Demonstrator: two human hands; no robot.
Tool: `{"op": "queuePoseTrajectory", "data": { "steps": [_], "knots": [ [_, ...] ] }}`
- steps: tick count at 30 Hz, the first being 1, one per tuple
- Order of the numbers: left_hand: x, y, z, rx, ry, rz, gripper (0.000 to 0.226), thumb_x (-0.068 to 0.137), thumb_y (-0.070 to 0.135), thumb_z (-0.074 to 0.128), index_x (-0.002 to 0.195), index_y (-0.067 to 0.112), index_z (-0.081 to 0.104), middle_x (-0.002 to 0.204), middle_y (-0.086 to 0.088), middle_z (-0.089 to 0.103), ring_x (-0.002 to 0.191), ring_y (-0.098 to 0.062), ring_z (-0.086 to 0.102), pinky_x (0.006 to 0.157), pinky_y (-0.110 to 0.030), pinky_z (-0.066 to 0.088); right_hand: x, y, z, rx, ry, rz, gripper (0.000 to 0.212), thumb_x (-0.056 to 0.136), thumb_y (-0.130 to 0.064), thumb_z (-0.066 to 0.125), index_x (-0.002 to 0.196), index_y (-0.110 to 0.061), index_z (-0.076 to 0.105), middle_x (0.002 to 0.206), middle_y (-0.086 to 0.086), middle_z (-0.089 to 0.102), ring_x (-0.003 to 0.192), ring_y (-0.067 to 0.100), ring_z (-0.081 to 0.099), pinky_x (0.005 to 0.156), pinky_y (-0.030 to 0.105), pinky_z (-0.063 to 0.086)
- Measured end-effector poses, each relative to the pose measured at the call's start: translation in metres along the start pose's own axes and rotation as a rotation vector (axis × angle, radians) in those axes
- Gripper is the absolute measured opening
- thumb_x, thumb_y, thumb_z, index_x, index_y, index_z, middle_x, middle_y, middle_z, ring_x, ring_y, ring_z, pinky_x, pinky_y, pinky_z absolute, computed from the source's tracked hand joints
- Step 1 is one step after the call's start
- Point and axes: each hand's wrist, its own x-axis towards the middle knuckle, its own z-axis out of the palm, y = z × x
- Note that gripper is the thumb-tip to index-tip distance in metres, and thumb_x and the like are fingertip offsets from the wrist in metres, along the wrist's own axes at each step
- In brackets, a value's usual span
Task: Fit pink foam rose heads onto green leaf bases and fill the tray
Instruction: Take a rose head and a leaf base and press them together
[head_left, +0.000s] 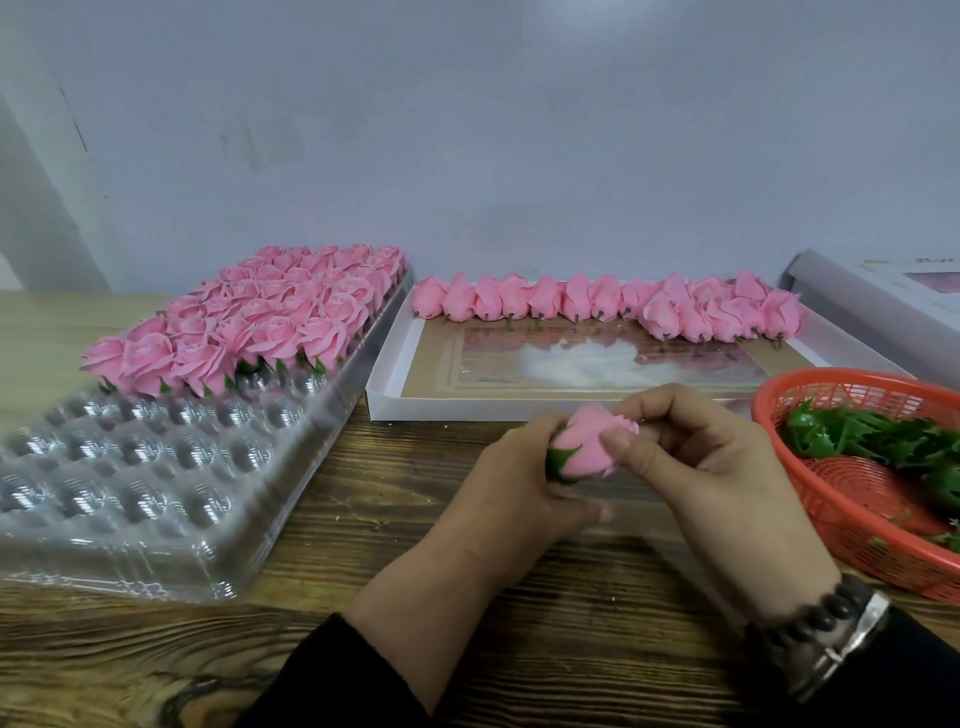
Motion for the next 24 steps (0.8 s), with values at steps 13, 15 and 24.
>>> {"op": "queuePoseTrajectory", "data": {
  "steps": [13,15,24],
  "knots": [
    [-0.001,0.005,0.003,-0.016,-0.025,0.020,0.014,0.078,0.012,0.070,0.090,0.013,0.064,0.086,-0.001,0.068,0.080,-0.012,0.063,0.067,-0.016,0.050,-0.004,-0.006,0.011,-0.221,-0.187,-0.079,0.012,0.072,-0.006,0.072,0.070,-0.016,0.067,0.075,0.005,0.063,0.072,0.019,0.059,0.066,0.030,0.050],
    [-0.001,0.007,0.003,-0.025,0.001,0.027,0.019,0.076,0.010,0.070,0.091,0.017,0.061,0.085,0.002,0.065,0.079,-0.010,0.061,0.068,-0.016,0.047,-0.004,-0.006,0.012,-0.274,-0.208,-0.111,0.012,0.073,-0.009,0.073,0.069,-0.019,0.067,0.075,0.002,0.060,0.072,0.012,0.056,0.062,0.022,0.049],
    [-0.002,0.009,0.001,-0.002,-0.021,0.015,0.005,0.082,0.001,0.063,0.086,-0.001,0.066,0.085,-0.016,0.068,0.082,-0.027,0.064,0.075,-0.038,0.053,-0.006,-0.004,0.012,-0.398,-0.227,-0.255,0.009,0.080,-0.013,0.069,0.076,-0.021,0.065,0.078,-0.007,0.055,0.079,0.006,0.054,0.070,0.009,0.041]
  ]
}}
